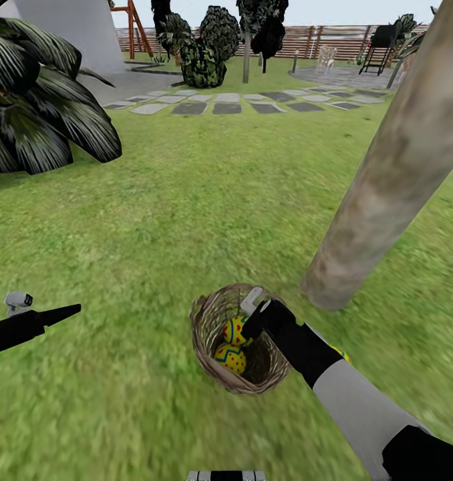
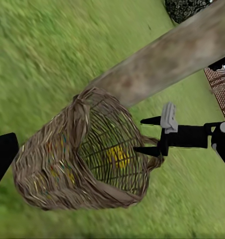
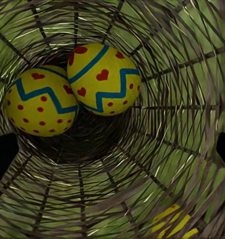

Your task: Take the three Easter eggs out of the wicker basket on the lawn in the garden, then place them on the lawn next to a single tree (choose any tree) so that all three eggs are next to the same tree and none are left in the basket.

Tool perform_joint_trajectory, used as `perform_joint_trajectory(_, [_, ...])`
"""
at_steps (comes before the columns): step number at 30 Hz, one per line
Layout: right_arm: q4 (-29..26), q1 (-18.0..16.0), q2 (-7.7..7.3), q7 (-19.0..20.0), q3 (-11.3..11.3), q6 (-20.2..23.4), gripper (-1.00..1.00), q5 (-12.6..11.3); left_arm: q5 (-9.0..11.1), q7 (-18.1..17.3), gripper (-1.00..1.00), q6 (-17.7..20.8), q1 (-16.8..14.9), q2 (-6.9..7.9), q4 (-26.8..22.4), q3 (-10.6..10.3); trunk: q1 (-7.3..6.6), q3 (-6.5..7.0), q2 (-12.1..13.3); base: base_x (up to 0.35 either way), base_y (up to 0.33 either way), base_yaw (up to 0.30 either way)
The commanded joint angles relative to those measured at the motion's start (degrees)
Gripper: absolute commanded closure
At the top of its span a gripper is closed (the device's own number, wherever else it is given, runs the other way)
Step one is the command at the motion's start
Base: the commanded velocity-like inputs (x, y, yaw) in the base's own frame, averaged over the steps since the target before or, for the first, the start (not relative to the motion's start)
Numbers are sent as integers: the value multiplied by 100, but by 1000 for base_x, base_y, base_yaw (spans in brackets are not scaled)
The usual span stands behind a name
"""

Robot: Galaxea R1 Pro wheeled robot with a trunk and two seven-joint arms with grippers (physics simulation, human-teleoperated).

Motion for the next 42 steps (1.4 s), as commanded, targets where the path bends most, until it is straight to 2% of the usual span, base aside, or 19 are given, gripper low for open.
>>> perform_joint_trajectory(1, [-6, -10, 2, 14, 4, 16, -100, 58, -22, -33, -100, 60, -6, 0, -2, 4, 22, -23, -43, 0, 0, 0])
perform_joint_trajectory(7, [-53, -19, 5, -138, 3, 8, -100, 69, -22, -33, -100, 60, -6, 0, 7, 4, 154, -130, -284, 0, 0, 0])
perform_joint_trajectory(11, [-89, -19, 40, -638, 3, -3, -100, 83, -22, -33, -100, 60, -6, 0, 7, 4, 241, -202, -444, 0, 0, 0])
perform_joint_trajectory(13, [-98, -19, 48, -729, 7, -16, -100, 69, -22, -33, -100, 60, -4, 0, 5, 4, 285, -238, -525, 0, 0, 0])
perform_joint_trajectory(20, [-129, -19, 137, -755, 29, -234, -100, 80, -22, -33, -100, 60, -2, 0, 6, 4, 439, -364, -805, 0, 0, 0])
perform_joint_trajectory(36, [-148, -24, 141, -735, 48, -275, -100, 93, -22, -33, -100, 60, -5, 0, 7, 4, 791, -651, -1447, 0, 0, 0])
perform_joint_trajectory(42, [-94, -128, 176, -743, 47, -276, -100, 84, -22, -33, -100, 60, -4, 0, 7, 4, 922, -759, -1688, 0, 0, 0])
